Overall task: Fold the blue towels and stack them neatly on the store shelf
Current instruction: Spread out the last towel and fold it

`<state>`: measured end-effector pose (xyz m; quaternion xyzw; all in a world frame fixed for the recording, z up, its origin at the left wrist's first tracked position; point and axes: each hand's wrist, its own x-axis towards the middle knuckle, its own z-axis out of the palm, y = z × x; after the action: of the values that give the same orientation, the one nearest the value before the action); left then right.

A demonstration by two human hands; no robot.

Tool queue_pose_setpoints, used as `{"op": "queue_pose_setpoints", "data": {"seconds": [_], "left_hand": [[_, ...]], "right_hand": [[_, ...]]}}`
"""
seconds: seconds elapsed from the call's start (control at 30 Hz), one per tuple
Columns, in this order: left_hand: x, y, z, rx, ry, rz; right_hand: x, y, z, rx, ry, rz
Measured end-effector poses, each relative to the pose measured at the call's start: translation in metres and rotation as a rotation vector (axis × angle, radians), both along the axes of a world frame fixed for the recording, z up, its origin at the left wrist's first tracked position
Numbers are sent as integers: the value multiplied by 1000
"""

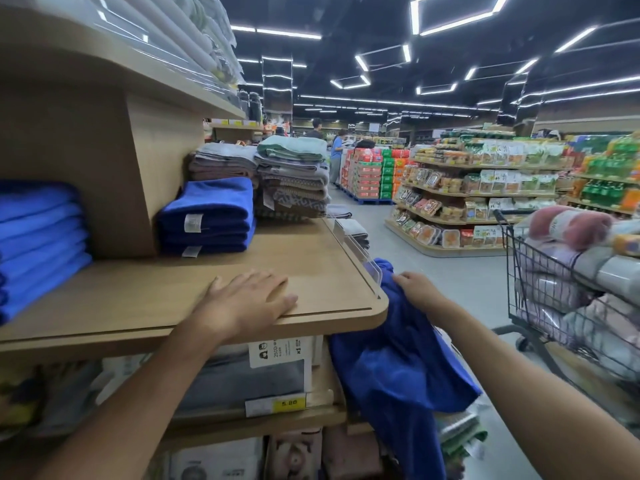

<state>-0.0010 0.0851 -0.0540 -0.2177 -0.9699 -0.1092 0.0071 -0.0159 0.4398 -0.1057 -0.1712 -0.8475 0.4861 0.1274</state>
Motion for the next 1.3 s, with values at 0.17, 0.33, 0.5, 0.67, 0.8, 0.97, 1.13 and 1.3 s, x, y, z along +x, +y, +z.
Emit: {"op": "queue_pose_setpoints", "data": {"seconds": [0.17, 0.33, 0.5, 0.67, 0.8, 0.97, 1.13, 1.3], "left_hand": [[9, -3, 2, 119, 132, -11], [36, 18, 17, 669, 199, -196], [54, 68, 50, 1013, -75, -300], [54, 77, 81, 1275, -152, -148], [46, 46, 90, 1339, -99, -67], [36, 6, 87, 1469, -224, -51], [28, -15, 65, 1586, -297, -43], [0, -87, 48, 1361, -91, 233]], "right_hand": [[16, -10, 57, -607, 92, 202], [33, -43, 121, -770, 282, 252], [33, -100, 175, -698, 483, 281], [25, -140, 208, -414, 576, 287], [15, -157, 212, -354, 587, 334], [15, -188, 209, -252, 605, 359], [19, -236, 185, -54, 399, 717], [26, -201, 162, 492, 357, 670]]}}
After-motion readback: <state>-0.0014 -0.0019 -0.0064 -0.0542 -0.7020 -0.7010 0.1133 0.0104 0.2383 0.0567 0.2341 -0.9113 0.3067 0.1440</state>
